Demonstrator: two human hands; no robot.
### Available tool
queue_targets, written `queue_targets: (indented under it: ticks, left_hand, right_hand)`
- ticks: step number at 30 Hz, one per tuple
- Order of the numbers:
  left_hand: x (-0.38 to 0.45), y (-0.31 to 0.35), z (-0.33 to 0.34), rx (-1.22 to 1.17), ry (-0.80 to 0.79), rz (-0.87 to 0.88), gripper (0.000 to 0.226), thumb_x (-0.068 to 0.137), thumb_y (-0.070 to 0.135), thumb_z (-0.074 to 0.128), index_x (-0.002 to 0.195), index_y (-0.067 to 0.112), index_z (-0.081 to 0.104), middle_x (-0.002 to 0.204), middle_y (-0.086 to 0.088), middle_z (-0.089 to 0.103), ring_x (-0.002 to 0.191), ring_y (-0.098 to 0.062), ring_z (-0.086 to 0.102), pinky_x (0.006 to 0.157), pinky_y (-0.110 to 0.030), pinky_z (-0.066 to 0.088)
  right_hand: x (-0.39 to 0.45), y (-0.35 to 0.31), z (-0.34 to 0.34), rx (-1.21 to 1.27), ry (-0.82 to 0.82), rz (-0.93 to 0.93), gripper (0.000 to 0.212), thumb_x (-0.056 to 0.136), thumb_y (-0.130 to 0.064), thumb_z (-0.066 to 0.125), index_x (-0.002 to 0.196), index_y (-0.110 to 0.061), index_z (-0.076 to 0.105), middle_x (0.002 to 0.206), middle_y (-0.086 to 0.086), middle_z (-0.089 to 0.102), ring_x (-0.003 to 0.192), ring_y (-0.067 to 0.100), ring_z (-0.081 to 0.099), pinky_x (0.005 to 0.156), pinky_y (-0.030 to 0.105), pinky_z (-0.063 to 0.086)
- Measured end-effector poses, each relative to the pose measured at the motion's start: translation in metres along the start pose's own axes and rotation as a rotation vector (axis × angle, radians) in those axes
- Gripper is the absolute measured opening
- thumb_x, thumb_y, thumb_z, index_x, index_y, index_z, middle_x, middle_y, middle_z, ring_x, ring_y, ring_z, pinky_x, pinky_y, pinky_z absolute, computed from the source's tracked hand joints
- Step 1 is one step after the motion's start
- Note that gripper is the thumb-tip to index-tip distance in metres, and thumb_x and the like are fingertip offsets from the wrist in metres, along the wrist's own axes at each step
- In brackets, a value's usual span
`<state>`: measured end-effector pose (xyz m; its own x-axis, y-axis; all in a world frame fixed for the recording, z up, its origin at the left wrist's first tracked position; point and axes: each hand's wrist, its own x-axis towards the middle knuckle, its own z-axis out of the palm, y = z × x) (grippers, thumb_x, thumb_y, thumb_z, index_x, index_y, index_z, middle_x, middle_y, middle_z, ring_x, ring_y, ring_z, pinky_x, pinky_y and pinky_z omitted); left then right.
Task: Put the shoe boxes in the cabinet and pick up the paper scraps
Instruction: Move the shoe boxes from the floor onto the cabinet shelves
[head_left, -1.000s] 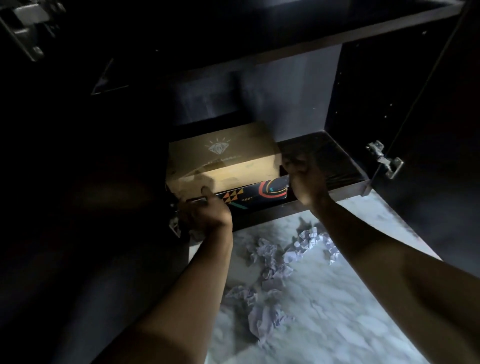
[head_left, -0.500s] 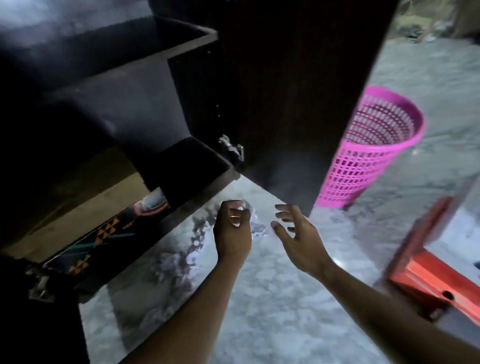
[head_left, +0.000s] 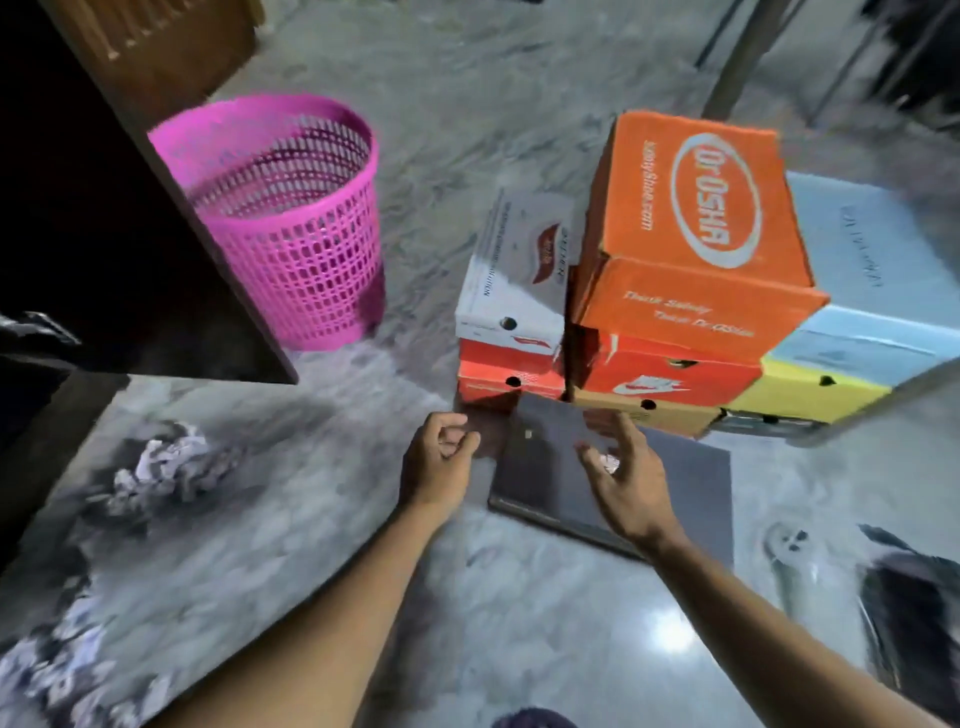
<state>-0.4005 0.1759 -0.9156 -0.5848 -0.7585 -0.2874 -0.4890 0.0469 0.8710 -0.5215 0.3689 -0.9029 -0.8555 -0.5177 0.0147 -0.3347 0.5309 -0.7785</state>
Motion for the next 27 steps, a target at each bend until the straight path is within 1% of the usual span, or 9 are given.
queue_targets:
  ticks: [3, 5, 8, 12, 14, 17, 21, 24, 27]
  left_hand:
    - [-0.006, 0.007, 0.038, 0.060, -0.122, -0.045, 0.037, 0.093, 0.024, 0.071, 0.128, 0.016, 0.062, 0.120, -0.004, 0.066, 0.091, -0.015, 0.063, 0.066, -0.012, 0.042]
    - [-0.008, 0.006, 0.058, 0.107, -0.176, -0.091, 0.049, 0.094, 0.027, 0.070, 0.139, 0.017, 0.053, 0.129, -0.004, 0.062, 0.103, -0.019, 0.061, 0.077, -0.022, 0.042]
    - [-0.013, -0.002, 0.072, 0.186, -0.251, -0.167, 0.061, 0.095, 0.033, 0.064, 0.150, 0.023, 0.040, 0.137, 0.000, 0.062, 0.112, -0.023, 0.059, 0.085, -0.027, 0.039]
    - [-0.017, -0.012, 0.076, 0.216, -0.298, -0.201, 0.048, 0.094, 0.036, 0.063, 0.139, 0.024, 0.048, 0.133, -0.001, 0.066, 0.109, -0.026, 0.062, 0.089, -0.034, 0.048]
    - [-0.022, -0.013, 0.069, 0.261, -0.291, -0.174, 0.048, 0.094, 0.037, 0.063, 0.139, 0.025, 0.049, 0.131, -0.001, 0.066, 0.106, -0.026, 0.061, 0.086, -0.032, 0.046]
    - [-0.031, -0.012, 0.049, 0.302, -0.257, -0.149, 0.049, 0.092, 0.041, 0.062, 0.138, 0.028, 0.051, 0.131, 0.000, 0.067, 0.115, -0.028, 0.063, 0.091, -0.034, 0.050]
    - [-0.038, -0.008, -0.006, 0.290, -0.129, -0.183, 0.051, 0.087, 0.044, 0.062, 0.136, 0.032, 0.054, 0.126, 0.003, 0.069, 0.113, -0.026, 0.064, 0.096, -0.038, 0.052]
    - [-0.038, -0.007, -0.063, 0.281, -0.007, -0.201, 0.048, 0.086, 0.047, 0.062, 0.131, 0.032, 0.057, 0.119, 0.003, 0.070, 0.104, -0.025, 0.064, 0.089, -0.035, 0.052]
    - [-0.039, 0.000, -0.121, 0.257, 0.132, -0.199, 0.040, 0.089, 0.047, 0.062, 0.125, 0.031, 0.059, 0.116, 0.001, 0.070, 0.097, -0.025, 0.062, 0.082, -0.033, 0.048]
  right_hand:
    - [-0.017, 0.047, -0.037, -0.096, 0.183, 0.151, 0.039, 0.093, -0.033, 0.065, 0.130, -0.018, 0.059, 0.128, 0.007, 0.064, 0.121, 0.028, 0.056, 0.099, 0.036, 0.044]
    - [-0.028, 0.078, -0.054, -0.139, 0.254, 0.317, 0.046, 0.093, -0.029, 0.068, 0.134, -0.017, 0.055, 0.132, 0.014, 0.057, 0.125, 0.035, 0.053, 0.101, 0.043, 0.045]
    - [-0.044, 0.110, -0.062, -0.090, 0.243, 0.570, 0.066, 0.091, -0.032, 0.069, 0.147, -0.011, 0.042, 0.144, 0.021, 0.052, 0.135, 0.039, 0.047, 0.105, 0.046, 0.043]
    - [-0.057, 0.128, -0.058, 0.081, 0.160, 0.717, 0.066, 0.092, -0.037, 0.071, 0.146, -0.014, 0.039, 0.130, 0.013, 0.066, 0.119, 0.036, 0.062, 0.096, 0.041, 0.048]
    - [-0.062, 0.129, -0.055, 0.054, 0.158, 0.701, 0.065, 0.091, -0.037, 0.070, 0.144, -0.015, 0.041, 0.126, 0.013, 0.067, 0.115, 0.036, 0.064, 0.094, 0.041, 0.050]
    - [-0.071, 0.116, -0.052, -0.014, 0.171, 0.623, 0.068, 0.088, -0.041, 0.071, 0.142, -0.012, 0.042, 0.128, 0.015, 0.064, 0.110, 0.035, 0.063, 0.087, 0.041, 0.051]
    - [-0.073, 0.077, -0.036, -0.038, 0.102, 0.478, 0.069, 0.090, -0.048, 0.072, 0.142, -0.015, 0.041, 0.138, 0.017, 0.059, 0.115, 0.035, 0.063, 0.092, 0.052, 0.058]
    - [-0.061, 0.027, -0.021, 0.011, 0.013, 0.363, 0.075, 0.087, -0.058, 0.070, 0.143, -0.017, 0.042, 0.143, 0.015, 0.058, 0.119, 0.037, 0.063, 0.096, 0.054, 0.057]
    - [-0.046, -0.029, -0.004, 0.067, -0.061, 0.244, 0.082, 0.078, -0.071, 0.063, 0.141, -0.021, 0.045, 0.140, 0.012, 0.062, 0.114, 0.035, 0.065, 0.096, 0.054, 0.057]
